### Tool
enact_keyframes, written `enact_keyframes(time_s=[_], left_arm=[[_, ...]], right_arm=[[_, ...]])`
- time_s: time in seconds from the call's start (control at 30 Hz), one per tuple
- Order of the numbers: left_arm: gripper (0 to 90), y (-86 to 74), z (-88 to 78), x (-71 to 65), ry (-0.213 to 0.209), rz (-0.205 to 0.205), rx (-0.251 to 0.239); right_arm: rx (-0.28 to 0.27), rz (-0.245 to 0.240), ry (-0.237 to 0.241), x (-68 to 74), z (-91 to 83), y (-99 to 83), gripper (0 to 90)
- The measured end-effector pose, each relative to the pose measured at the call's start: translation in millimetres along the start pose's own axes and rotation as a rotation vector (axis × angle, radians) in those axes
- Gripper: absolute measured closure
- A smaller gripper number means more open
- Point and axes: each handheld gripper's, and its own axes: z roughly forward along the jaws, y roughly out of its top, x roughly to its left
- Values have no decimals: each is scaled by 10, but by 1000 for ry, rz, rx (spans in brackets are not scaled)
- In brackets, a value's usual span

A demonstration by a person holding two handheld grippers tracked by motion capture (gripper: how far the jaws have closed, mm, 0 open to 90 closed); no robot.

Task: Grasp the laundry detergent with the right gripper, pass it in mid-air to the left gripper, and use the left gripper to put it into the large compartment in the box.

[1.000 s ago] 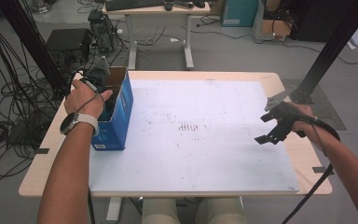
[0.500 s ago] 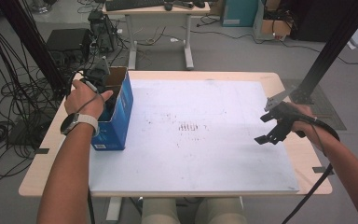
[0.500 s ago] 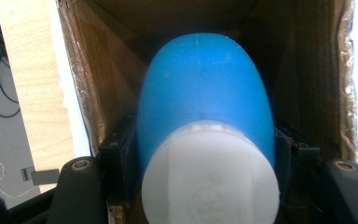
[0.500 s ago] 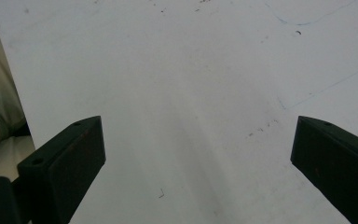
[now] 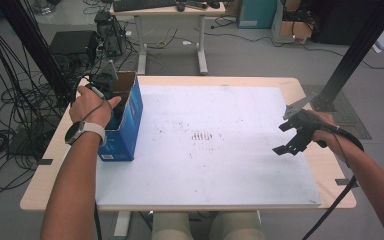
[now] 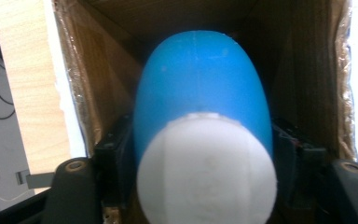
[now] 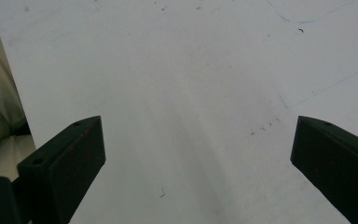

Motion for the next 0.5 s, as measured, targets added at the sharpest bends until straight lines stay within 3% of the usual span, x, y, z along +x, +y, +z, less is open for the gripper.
enact_keyframes(time_s=[0.2, 0.3, 0.37, 0.5], left_arm=[[304, -5, 8, 0, -2, 3, -10], [286, -6, 10, -11, -1, 8, -7], [280, -12, 11, -15, 1, 13, -15], [262, -25, -9, -31, 12, 16, -17]], right_arm=[[16, 24, -3, 8, -21, 1, 30], [16, 21, -1, 11, -17, 7, 30], [-2, -16, 1, -14, 1, 9, 30], [0, -10, 2, -10, 2, 12, 30]])
